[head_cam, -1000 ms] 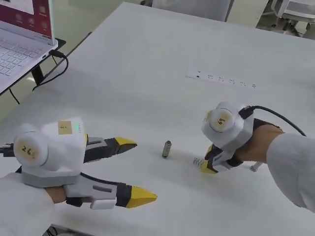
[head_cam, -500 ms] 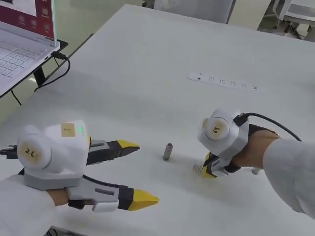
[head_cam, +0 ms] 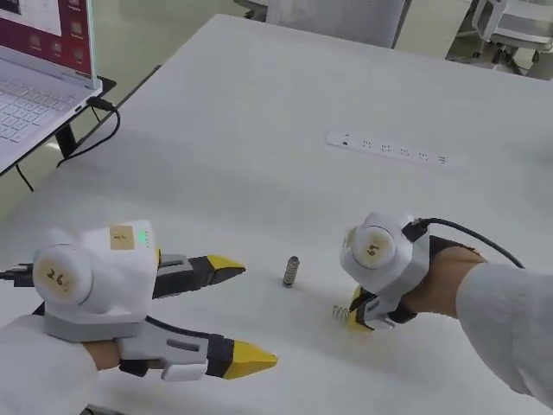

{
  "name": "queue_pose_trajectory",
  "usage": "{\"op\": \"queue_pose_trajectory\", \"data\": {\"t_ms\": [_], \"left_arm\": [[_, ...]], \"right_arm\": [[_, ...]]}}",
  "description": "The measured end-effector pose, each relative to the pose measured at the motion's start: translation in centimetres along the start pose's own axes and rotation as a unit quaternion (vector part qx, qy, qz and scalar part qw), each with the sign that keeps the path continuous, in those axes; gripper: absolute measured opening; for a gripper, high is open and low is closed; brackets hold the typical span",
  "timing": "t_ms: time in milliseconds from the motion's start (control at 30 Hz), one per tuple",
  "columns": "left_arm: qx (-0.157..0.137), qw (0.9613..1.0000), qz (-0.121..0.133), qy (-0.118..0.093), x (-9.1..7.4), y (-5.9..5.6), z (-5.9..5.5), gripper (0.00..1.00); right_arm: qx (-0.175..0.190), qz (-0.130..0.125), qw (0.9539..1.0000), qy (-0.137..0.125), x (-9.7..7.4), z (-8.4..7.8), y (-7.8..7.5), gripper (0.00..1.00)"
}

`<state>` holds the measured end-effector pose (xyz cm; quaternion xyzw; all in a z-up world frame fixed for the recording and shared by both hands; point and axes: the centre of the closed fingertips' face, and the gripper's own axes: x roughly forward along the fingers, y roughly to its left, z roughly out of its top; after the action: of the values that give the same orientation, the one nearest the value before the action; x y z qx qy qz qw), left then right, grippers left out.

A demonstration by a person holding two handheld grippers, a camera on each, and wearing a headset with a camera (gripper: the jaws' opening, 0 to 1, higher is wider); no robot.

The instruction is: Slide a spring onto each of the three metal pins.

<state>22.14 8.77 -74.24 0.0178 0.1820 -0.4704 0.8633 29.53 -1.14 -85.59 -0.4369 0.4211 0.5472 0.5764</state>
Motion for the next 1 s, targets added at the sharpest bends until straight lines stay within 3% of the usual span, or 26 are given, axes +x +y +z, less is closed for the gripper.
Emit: {"op": "queue_pose_trajectory", "data": {"t_ms": [333, 633, 1000], "left_arm": [[0.011, 0.9999, -0.012, 0.005, 0.8, -0.2, 0.4, 0.61], [0.022, 0.9992, -0.033, 0.011, 1.8, -0.8, 0.9, 0.54], [0.046, 0.9969, -0.060, 0.022, 3.1, -2.5, 1.5, 0.42]], "right_arm": [[-0.004, 0.005, 0.9996, -0.026, -2.6, 1.6, 1.0, 0.08], [-0.031, 0.013, 0.9983, -0.047, -5.8, 3.4, 3.1, 0.08], [-0.072, 0.031, 0.9951, -0.061, -8.6, 5.2, 6.3, 0.08]]}}
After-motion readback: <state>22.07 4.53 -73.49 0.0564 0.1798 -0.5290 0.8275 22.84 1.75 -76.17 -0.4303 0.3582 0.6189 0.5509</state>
